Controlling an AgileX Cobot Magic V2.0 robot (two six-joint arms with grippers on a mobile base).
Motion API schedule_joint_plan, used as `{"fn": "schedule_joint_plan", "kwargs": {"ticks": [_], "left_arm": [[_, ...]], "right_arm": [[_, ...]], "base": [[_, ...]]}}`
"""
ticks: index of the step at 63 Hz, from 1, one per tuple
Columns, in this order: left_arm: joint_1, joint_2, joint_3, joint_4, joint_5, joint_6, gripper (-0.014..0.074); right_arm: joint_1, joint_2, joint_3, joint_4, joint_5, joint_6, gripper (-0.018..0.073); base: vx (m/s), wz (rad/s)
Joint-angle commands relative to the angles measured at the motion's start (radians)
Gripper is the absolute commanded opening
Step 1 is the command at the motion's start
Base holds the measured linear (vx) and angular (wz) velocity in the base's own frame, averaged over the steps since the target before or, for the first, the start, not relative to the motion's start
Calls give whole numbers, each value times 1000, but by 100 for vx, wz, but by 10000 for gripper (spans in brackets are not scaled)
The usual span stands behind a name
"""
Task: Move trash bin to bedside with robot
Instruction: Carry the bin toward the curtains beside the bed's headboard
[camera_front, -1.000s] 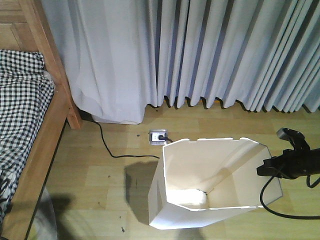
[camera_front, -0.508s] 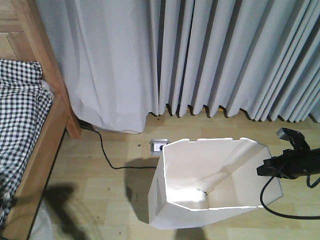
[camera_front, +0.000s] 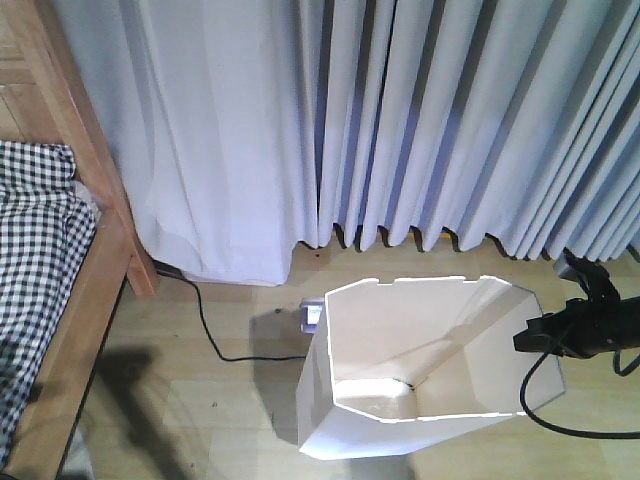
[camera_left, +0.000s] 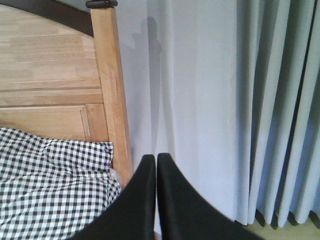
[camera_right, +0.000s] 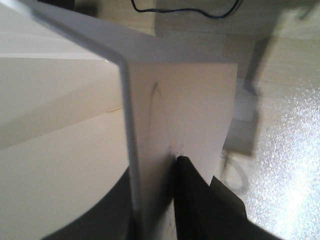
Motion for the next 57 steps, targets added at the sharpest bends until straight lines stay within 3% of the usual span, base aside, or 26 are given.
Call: {"fn": "schedule_joint_plan", "kwargs": {"ticks": [1,57], "left_arm": [[-6,-5,-24,-2,-73,-4,-6],[-6,-5,-24,-2,-73,-4,-6]], "right_arm": [[-1,-64,-7,60,246,14,-5],[-1,-64,-7,60,246,14,-5]], "base": [[14,0],[13,1]]}}
